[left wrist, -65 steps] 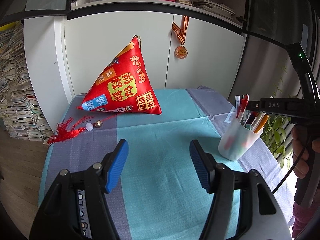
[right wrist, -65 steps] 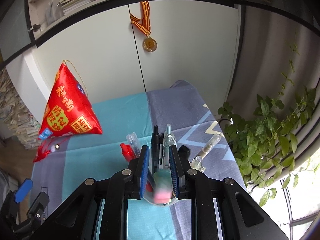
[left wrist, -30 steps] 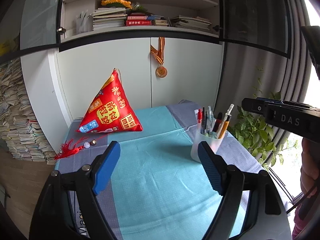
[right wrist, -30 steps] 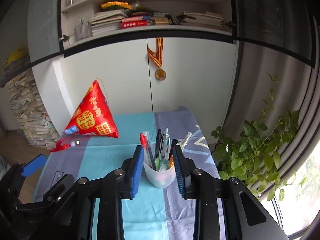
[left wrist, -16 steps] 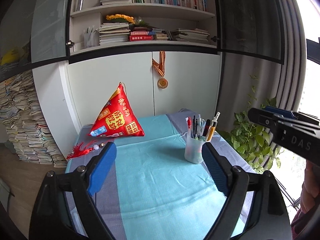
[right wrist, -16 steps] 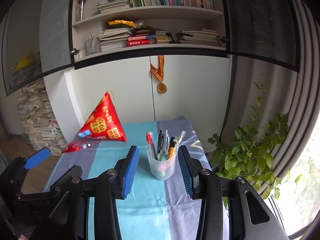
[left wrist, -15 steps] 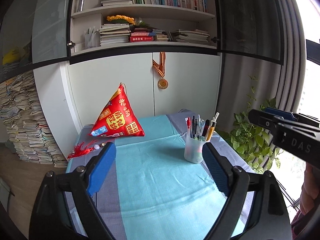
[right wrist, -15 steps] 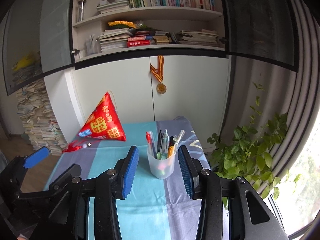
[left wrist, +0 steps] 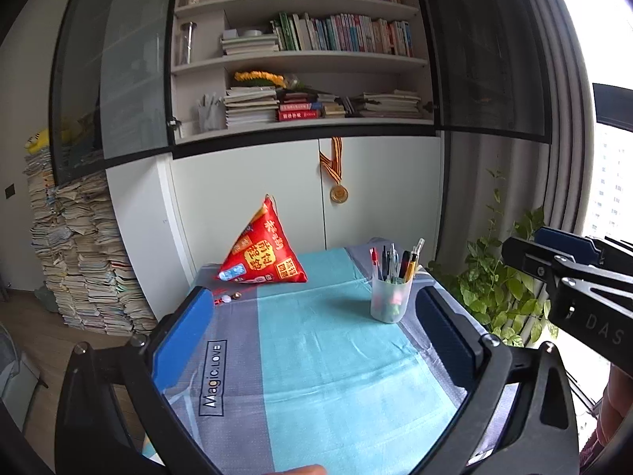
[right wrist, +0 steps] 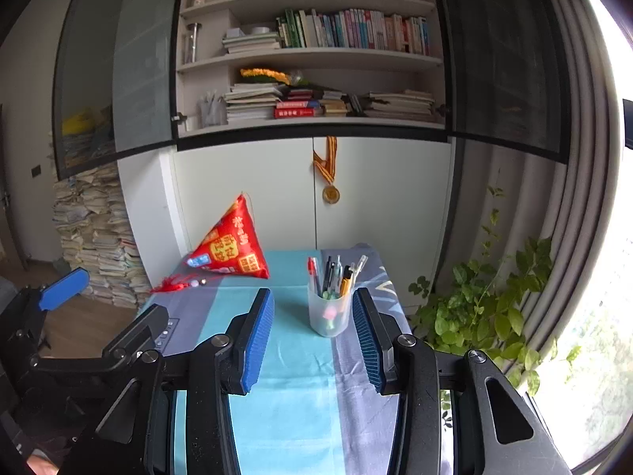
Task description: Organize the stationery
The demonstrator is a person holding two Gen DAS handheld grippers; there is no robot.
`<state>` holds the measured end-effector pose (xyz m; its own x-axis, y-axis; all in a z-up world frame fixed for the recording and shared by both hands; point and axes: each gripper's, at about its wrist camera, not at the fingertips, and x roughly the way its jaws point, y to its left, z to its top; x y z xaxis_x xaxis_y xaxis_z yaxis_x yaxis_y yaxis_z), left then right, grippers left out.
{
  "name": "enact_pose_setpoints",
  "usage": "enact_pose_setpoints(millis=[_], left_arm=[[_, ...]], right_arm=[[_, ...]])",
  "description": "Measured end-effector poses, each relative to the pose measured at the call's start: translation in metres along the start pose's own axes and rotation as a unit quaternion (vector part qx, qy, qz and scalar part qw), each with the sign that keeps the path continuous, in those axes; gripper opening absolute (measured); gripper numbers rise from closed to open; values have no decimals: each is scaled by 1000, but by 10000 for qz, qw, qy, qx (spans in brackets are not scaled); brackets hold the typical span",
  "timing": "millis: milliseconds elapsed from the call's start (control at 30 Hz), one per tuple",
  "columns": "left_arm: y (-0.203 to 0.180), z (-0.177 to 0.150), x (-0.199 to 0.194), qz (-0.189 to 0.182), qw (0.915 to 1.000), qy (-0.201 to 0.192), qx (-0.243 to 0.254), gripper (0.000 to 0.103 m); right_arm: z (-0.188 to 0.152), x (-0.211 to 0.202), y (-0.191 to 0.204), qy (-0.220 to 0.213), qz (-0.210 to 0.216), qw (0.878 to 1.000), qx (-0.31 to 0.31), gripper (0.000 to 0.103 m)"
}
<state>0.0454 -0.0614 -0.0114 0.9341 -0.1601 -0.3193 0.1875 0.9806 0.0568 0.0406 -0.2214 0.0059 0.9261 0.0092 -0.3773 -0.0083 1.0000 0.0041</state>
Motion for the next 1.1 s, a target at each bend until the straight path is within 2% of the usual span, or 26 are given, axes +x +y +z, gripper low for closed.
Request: enact_pose_setpoints(millis=[133, 467, 533, 600, 633, 1100], left_arm=[[0, 1, -18, 43, 9999, -153, -33, 102], [-1, -3, -40, 197, 9995, -216, -74, 102], [1, -3, -44, 302, 9992, -255, -103, 102], [5, -3, -47, 275, 9991, -276, -163, 102], [6, -4, -48, 256, 9991, -280, -190, 102], [13, -6, -63, 423, 9980, -453, -105, 102]], right_arm=[[-3, -17, 3, -107, 45, 9999, -15, 42], [-12, -50, 14, -294, 102, 9995, -102, 43], [-14, -54, 14, -322, 20, 9994, -81, 51], [-14, -57, 13, -417, -51, 9991, -23, 67], [-15, -60, 12, -456, -37, 9989, 16, 68], [-18, -72, 15, -626, -46, 9980, 35, 70]])
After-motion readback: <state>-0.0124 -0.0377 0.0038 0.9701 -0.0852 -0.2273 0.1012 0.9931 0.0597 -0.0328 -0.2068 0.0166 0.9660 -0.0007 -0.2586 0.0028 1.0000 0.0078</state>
